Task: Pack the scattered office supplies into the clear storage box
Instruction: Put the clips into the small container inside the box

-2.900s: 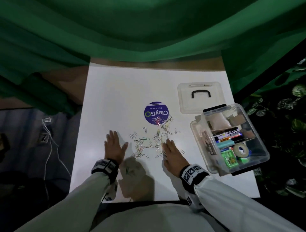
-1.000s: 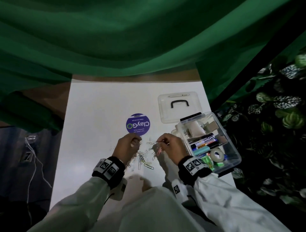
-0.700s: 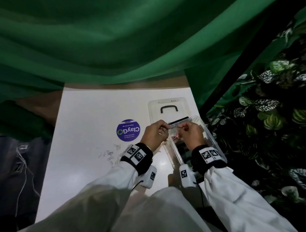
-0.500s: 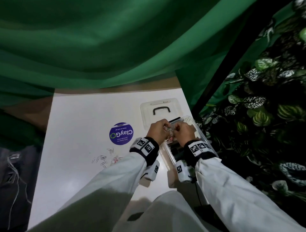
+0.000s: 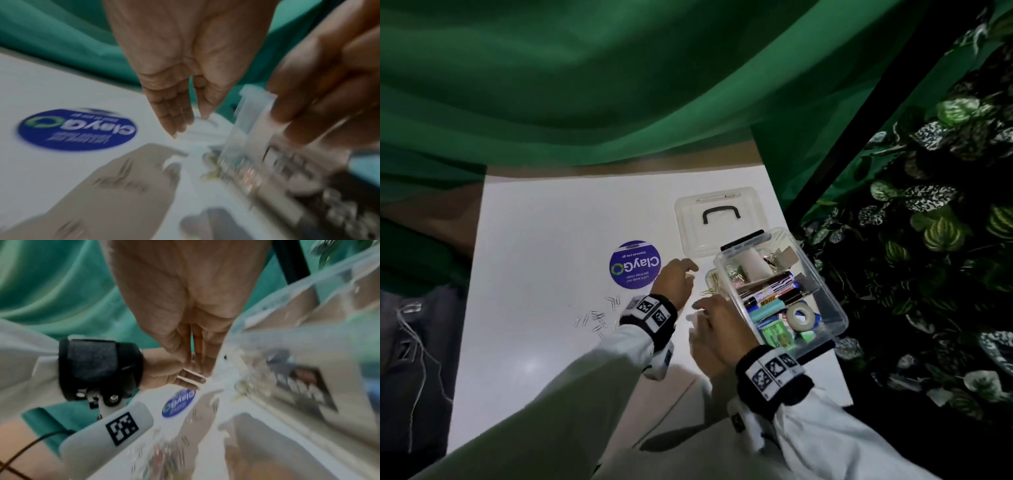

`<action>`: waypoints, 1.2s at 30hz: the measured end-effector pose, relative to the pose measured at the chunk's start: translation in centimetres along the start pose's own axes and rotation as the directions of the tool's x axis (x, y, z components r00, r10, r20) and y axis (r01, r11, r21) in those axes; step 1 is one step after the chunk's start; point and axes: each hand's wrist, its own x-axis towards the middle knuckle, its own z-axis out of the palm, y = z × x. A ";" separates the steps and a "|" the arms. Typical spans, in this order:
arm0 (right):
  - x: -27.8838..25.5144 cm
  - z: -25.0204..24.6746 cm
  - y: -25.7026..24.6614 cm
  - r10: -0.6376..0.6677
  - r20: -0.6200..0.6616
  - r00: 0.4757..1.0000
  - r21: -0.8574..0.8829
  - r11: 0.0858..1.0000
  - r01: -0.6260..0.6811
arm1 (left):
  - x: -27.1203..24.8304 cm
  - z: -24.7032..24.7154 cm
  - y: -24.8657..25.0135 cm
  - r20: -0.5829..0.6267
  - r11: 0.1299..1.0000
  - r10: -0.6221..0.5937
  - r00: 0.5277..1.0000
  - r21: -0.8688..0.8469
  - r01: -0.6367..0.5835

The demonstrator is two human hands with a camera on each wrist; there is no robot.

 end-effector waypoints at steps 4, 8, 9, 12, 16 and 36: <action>1.8 4.2 1.0 0.201 0.103 0.974 -0.288 0.943 -0.165 | -2.1 0.5 -5.7 -0.053 0.984 -0.014 0.998 0.177 0.023; 5.3 4.6 1.6 0.288 0.023 0.957 -0.258 0.927 -0.273 | -5.8 -2.7 -12.0 -0.090 0.902 -0.217 0.972 0.362 0.235; 5.9 5.0 1.8 0.305 0.033 0.952 -0.243 0.926 -0.288 | -6.8 -3.3 -13.2 -0.071 0.886 -0.308 0.949 0.341 0.313; 5.8 7.2 2.0 0.291 0.059 0.955 -0.327 0.909 -0.257 | -9.0 -3.3 -14.5 0.024 0.870 -0.393 0.919 0.334 0.364; 2.4 10.6 0.7 0.043 0.236 0.971 -0.337 0.941 0.041 | -11.0 -0.7 -12.6 0.163 0.919 -0.191 0.968 0.376 0.118; 3.2 11.8 -3.1 -0.059 0.310 0.949 -0.161 0.980 0.114 | -17.4 -7.2 -18.4 0.130 0.914 -0.377 0.917 0.212 0.345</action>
